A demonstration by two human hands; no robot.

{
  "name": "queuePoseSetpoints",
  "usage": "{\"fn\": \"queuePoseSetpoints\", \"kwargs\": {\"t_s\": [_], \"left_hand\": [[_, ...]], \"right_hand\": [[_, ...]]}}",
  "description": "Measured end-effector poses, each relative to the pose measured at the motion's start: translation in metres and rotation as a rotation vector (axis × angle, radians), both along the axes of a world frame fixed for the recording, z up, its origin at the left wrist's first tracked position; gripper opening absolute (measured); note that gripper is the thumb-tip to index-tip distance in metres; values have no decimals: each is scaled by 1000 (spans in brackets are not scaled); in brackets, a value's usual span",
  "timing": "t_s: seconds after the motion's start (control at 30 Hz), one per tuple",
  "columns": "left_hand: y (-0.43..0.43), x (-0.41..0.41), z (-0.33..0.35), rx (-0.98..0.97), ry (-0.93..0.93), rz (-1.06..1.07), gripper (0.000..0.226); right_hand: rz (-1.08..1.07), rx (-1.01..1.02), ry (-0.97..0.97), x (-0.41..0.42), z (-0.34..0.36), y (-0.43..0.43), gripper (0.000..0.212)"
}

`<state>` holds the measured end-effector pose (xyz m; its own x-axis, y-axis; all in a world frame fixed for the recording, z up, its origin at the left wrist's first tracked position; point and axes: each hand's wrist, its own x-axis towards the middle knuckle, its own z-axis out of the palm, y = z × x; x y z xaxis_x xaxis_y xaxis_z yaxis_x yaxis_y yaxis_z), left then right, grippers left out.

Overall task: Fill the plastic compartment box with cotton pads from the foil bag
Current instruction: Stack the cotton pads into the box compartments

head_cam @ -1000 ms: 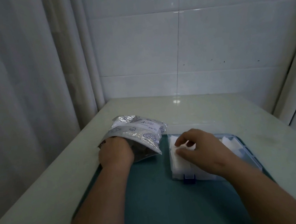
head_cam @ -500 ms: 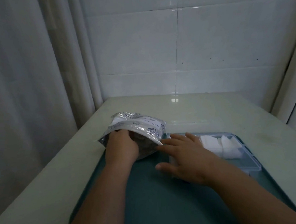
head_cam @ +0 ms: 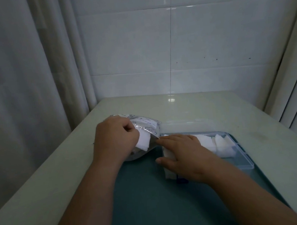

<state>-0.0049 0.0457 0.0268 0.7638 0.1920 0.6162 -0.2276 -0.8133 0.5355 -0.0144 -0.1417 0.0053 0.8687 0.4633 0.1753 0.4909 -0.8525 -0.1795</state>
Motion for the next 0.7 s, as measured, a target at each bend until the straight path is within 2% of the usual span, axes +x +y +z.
{"fn": "queuePoseSetpoints", "kwargs": {"t_s": [0.1, 0.2, 0.33, 0.43, 0.5, 0.57, 0.7], "left_hand": [[5, 2, 1, -162, 44, -59, 16], [9, 3, 2, -332, 72, -140, 14], [2, 1, 3, -482, 90, -243, 12], [-8, 0, 1, -477, 127, -301, 21], [-17, -2, 0, -444, 154, -353, 17], [-27, -5, -1, -466, 181, -437, 15], [-36, -9, -3, -659, 263, -567, 24]], "right_hand": [[12, 47, 17, -2, 1, 1, 38], [-11, 272, 59, -4, 5, -1, 12], [-109, 641, 49, -3, 8, -8, 8], [-81, 850, 88, -1, 13, -11, 6], [-32, 882, 176, 0, 16, -15, 4], [-9, 849, 260, -1, 17, -18, 10], [-57, 822, 253, 0, 20, -21, 22]]}}
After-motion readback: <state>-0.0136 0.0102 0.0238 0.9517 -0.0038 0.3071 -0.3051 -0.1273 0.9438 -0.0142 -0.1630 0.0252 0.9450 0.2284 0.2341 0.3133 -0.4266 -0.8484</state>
